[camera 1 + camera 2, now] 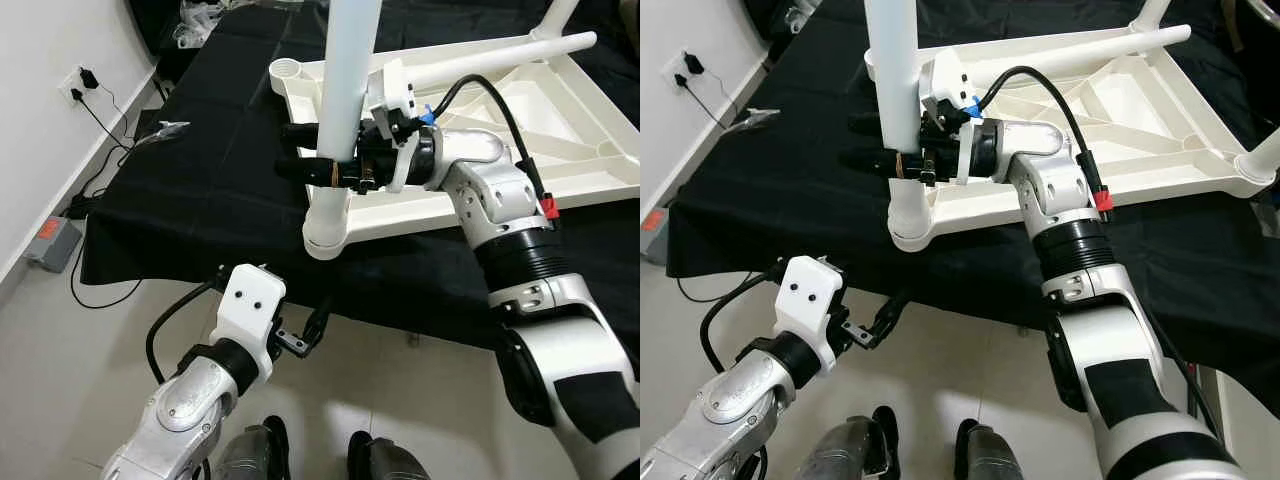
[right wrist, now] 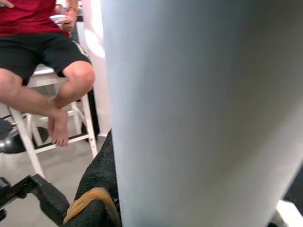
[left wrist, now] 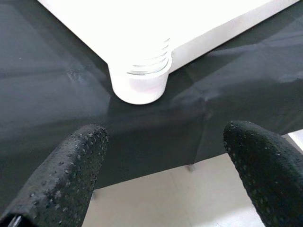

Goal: Building children table

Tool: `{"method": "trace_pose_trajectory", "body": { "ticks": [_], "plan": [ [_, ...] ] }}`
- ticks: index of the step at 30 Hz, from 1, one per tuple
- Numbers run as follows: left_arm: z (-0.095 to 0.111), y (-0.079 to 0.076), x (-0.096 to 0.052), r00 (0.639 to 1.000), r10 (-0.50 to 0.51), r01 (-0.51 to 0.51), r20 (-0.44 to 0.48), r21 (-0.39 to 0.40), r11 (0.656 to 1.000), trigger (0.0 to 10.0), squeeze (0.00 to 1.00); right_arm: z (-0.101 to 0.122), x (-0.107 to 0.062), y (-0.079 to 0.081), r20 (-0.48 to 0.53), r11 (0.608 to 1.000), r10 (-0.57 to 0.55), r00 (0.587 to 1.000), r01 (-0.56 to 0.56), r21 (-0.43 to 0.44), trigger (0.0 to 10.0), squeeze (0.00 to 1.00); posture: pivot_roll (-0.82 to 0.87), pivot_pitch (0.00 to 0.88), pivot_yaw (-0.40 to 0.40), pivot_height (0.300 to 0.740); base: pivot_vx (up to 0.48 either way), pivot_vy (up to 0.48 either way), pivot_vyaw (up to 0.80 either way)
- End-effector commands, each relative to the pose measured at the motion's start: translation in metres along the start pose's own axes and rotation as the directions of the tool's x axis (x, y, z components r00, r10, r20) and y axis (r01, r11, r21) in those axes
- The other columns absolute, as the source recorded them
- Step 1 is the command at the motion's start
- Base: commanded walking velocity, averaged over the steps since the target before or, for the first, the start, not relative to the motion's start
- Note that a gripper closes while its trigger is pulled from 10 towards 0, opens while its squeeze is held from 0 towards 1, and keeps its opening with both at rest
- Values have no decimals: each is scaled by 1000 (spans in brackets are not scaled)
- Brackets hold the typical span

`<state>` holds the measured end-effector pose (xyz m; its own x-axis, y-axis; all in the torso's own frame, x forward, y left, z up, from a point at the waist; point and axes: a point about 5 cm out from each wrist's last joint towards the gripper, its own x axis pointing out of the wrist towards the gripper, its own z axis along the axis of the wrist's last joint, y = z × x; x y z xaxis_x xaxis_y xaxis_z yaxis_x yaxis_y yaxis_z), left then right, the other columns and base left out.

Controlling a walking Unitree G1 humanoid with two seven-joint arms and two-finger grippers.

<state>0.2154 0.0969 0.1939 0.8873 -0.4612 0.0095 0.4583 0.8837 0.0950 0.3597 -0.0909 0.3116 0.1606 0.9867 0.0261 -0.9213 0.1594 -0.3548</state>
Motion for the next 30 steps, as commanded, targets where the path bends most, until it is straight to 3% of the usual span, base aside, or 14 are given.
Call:
{"method": "trace_pose_trajectory", "body": {
  "ticks": [1,19,26,27,30],
  "plan": [
    [-5,1,0,1000,6,-6,-21,-4,1000,10000,0,-43,-8,6,-136,990,-56,989,73,118,10000,0,195,334,-36,740,0,0,0],
    [-5,5,0,1000,17,-17,-15,5,1000,10000,0,-51,-3,10,-186,971,-191,964,213,106,10000,0,190,316,-38,740,0,0,0],
    [-5,6,1,1000,23,-23,-14,4,1000,10000,0,-61,-4,4,-247,931,-311,918,346,114,10000,0,189,316,-39,740,0,0,0],
    [-5,6,1,1000,23,-23,-13,6,1000,10000,0,-64,-5,1,-267,912,-355,896,394,111,10000,0,189,313,-40,740,0,0,0],
    [-5,6,1,1000,22,-22,-13,7,1000,10000,0,-65,-6,0,-269,906,-370,889,409,109,10000,0,189,313,-40,740,0,0,0]
  ]
}}
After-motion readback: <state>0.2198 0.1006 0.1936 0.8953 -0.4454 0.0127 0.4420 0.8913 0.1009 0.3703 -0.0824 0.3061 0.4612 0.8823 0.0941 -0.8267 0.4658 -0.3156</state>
